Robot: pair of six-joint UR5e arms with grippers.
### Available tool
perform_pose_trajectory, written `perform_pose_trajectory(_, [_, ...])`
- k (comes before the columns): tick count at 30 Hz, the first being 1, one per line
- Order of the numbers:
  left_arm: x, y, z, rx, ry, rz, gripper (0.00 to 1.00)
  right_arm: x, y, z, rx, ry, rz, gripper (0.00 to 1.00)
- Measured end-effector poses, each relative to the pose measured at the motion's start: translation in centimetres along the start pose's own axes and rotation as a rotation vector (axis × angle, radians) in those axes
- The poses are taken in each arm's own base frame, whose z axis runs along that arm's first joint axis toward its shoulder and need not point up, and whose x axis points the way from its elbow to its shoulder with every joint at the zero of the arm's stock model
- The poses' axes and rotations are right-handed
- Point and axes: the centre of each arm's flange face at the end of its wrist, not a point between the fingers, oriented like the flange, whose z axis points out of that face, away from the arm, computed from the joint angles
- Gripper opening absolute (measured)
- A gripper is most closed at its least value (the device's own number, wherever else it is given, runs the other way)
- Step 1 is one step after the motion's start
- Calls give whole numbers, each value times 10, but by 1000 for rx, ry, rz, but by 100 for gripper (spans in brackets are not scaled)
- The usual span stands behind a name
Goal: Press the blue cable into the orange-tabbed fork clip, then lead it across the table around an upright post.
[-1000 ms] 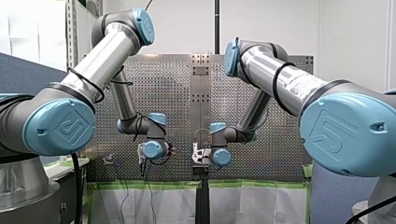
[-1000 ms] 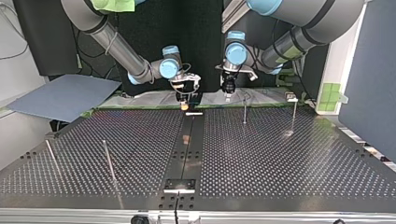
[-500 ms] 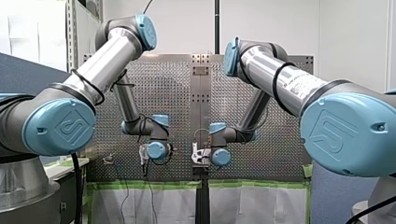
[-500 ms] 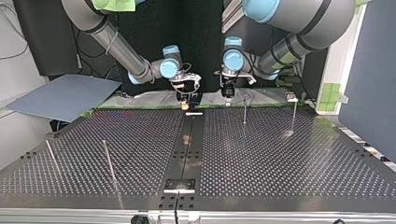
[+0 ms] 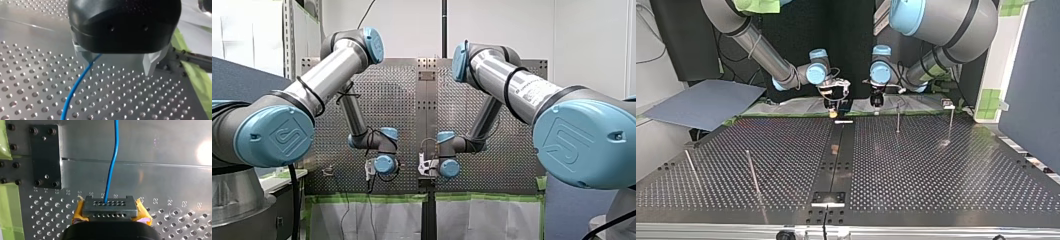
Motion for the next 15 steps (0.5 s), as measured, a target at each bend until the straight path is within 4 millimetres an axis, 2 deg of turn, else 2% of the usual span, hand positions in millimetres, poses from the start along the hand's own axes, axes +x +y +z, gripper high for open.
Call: perform_pose_trajectory(15, [-6,6,7,-33,13,11,100,-1,2,1,-3,0,0,0])
